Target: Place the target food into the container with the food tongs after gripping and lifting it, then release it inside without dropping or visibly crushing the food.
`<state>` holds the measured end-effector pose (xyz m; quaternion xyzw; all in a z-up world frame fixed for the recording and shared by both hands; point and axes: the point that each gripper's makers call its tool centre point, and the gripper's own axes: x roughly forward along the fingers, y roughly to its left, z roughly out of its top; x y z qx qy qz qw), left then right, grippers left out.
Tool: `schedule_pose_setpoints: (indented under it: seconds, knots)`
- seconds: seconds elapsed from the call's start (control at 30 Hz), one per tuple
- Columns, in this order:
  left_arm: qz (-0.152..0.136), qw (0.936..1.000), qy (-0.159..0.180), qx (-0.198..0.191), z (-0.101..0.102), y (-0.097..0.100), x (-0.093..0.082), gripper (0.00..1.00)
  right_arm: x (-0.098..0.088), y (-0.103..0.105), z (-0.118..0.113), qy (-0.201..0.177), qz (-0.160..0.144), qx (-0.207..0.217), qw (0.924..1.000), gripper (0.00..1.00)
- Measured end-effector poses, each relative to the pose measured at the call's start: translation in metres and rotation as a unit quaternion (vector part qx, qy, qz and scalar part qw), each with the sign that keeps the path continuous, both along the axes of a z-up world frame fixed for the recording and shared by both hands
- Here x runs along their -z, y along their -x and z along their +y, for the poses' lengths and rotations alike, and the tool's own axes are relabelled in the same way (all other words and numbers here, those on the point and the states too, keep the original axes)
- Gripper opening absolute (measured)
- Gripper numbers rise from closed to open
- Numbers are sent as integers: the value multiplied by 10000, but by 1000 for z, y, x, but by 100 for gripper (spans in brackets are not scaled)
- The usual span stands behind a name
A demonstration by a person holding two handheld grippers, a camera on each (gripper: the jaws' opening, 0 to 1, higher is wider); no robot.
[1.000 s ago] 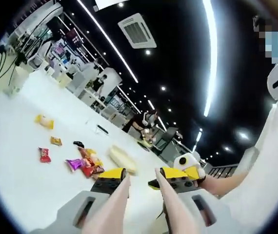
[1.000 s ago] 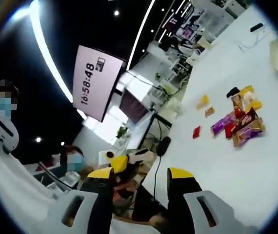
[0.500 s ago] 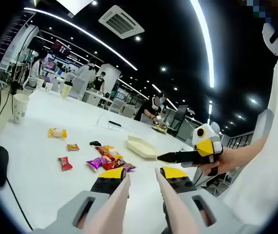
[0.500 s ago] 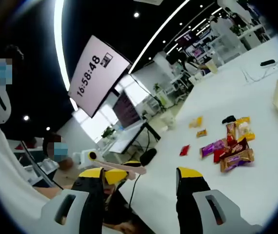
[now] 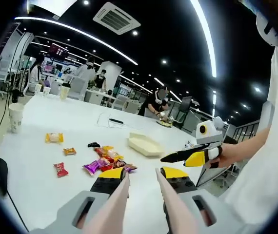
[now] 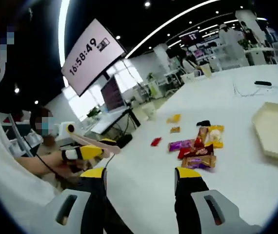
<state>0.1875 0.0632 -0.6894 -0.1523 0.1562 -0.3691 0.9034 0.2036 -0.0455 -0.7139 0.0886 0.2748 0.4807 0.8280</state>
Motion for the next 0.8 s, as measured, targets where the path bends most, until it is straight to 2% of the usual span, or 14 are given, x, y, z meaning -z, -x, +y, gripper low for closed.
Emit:
schedule_pose_setpoints:
  seconds: [0.13,0.2,0.27,0.43,0.6,0.67,0.8]
  knots:
    - [15,9995,-296,71,-9,-6,8,28,4,-11,-23,276,-87,191,9994,55]
    - [-141,9980,-606,133,-13,-8,9,28,5,-14,-30,337,-129,202,9991,55]
    - [-194,9971,-722,145,-17,-10,8,28,8,-16,-36,425,-162,167,9988,54]
    - [-225,9964,-794,171,-23,-14,11,28,16,-19,-44,485,-98,214,9985,53]
    - [-262,9959,-844,179,-27,-17,12,28,20,-14,-38,555,-119,103,9983,55]
    - [-239,9964,-783,210,-30,-20,12,28,19,-15,-36,623,-244,78,9977,57]
    - [-252,9954,-850,357,-35,-22,12,28,14,-15,-35,488,-208,238,9983,57]
